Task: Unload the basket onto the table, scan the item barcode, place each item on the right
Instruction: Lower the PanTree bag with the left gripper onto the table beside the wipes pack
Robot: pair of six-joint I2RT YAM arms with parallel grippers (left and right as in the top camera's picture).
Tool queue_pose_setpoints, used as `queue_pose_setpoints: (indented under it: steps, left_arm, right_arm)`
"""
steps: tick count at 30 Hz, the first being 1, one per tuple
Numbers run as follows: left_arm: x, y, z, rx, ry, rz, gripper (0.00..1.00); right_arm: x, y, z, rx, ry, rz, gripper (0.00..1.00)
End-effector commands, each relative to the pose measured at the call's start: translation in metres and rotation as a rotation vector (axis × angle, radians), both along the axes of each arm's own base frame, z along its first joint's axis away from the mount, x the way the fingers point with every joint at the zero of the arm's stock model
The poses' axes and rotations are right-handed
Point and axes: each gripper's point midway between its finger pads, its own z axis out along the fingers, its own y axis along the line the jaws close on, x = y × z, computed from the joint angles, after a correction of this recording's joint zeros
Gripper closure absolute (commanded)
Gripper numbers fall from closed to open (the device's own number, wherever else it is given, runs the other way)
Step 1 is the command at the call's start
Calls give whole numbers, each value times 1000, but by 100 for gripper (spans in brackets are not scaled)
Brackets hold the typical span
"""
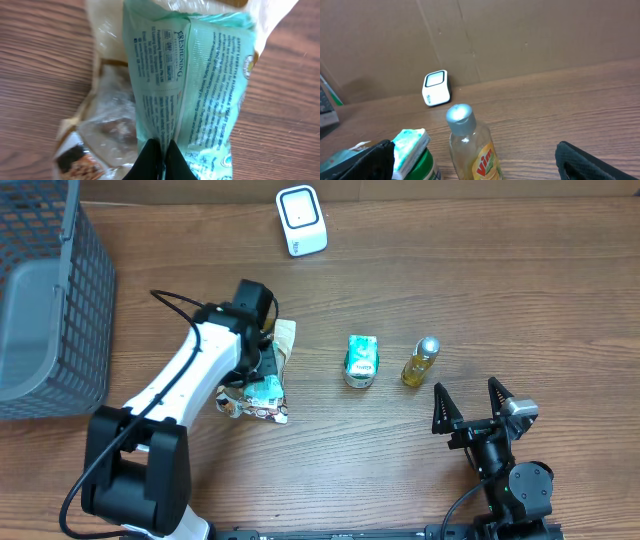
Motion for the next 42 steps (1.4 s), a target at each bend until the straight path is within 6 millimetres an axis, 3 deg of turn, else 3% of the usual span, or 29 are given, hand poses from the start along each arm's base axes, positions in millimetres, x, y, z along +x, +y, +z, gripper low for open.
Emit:
queue_pose_setpoints:
  steps: [1, 6, 17, 20, 23, 28, 32, 38, 42]
  left_arm:
    - [16, 14, 31, 12, -89, -8, 96]
    - [8, 28, 25, 76, -47, -20, 96]
    - [1, 20, 5, 28, -29, -27, 96]
    - [1, 20, 5, 28, -30, -30, 85]
    - [1, 20, 5, 33, -26, -72, 59]
    - [8, 24, 17, 48, -42, -96, 48]
    - [22, 32, 24, 30, -86, -56, 23]
    - [26, 32, 21, -84, -80, -62, 23]
    - [23, 31, 13, -104, -58, -105, 16]
  right_arm:
    - [0, -1, -1, 1, -5, -6, 0]
    - [0, -1, -1, 1, -6, -6, 0]
    - [0, -1, -1, 1, -5, -6, 0]
    - [0, -1, -1, 1, -5, -6, 0]
    - [0, -1, -1, 1, -5, -6, 0]
    - [0, -1, -1, 1, -5, -6, 0]
    - [0, -1, -1, 1, -5, -6, 0]
    - [0, -1, -1, 1, -5, -6, 0]
    - [0, -1, -1, 1, -6, -6, 0]
